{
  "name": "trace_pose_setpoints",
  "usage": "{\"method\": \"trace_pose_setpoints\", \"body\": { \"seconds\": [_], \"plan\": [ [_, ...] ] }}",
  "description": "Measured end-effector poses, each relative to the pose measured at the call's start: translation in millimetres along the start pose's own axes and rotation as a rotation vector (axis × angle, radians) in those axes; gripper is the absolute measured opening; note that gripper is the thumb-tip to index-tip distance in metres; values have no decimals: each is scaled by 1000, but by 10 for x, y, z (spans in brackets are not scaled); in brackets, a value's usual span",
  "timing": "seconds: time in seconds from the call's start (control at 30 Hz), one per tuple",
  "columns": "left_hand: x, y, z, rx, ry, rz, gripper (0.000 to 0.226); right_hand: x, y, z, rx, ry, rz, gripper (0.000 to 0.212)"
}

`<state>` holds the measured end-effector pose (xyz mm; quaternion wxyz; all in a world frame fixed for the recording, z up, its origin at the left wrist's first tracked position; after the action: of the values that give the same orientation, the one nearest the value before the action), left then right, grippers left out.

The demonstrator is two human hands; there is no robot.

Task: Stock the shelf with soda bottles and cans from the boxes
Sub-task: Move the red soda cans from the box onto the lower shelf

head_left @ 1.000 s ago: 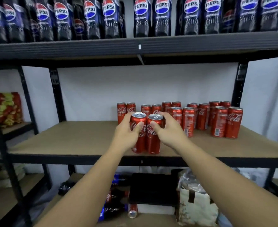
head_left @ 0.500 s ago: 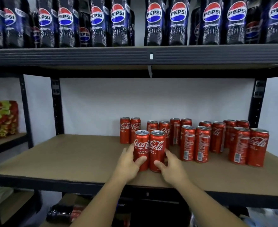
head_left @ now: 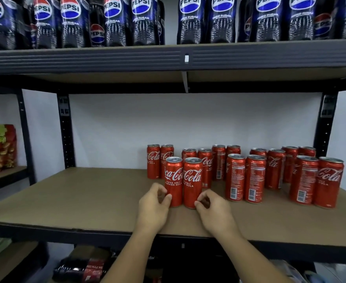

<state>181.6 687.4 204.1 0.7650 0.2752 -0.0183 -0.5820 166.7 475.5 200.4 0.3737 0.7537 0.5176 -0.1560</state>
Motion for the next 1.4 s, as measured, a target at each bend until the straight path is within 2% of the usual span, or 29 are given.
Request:
{"method": "trace_pose_setpoints", "body": {
  "seconds": [0.2, 0.3, 0.43, 0.6, 0.97, 1.1, 1.2, 1.3, 1.4],
  "plan": [
    [29, -41, 76, 64, 74, -42, 9, 14, 16, -3, -6, -62, -17, 1],
    [49, -61, 105, 103, 82, -56, 6, 37, 24, -9, -21, -100, -35, 10],
    [52, -83, 121, 113, 133, -33, 18, 49, 24, -1, -1, -122, -34, 23],
    [80, -85, 110, 121, 161, -58, 22, 72, 20, -3, 10, -125, -65, 35],
    [130, -100, 100, 87, 276, -129, 32, 42, -33, -39, 11, -185, -117, 35],
    [111, -242, 145, 55, 421, -287, 42, -14, -202, -178, -91, -293, -218, 42],
    [52, -485, 183, 88, 489, -425, 39, 3, -460, -225, -167, -444, -328, 44],
    [-72, -795, 234, 89, 520, -494, 40, -22, -796, -223, -253, -525, -373, 42],
    [-173, -1112, 320, 147, 579, -514, 45, -131, -1159, -282, -324, -501, -399, 46]
  ]
}}
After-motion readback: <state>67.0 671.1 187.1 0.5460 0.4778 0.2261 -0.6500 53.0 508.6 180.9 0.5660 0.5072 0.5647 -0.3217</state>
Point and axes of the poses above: each hand's wrist, its own y-axis towards the middle knuckle, its own x-axis out of the palm, z = x × y, the point moved 8 cm from there along y, towards the middle knuckle, and after that the axes turned 8 degrees about -y, right-handed, at the moved point
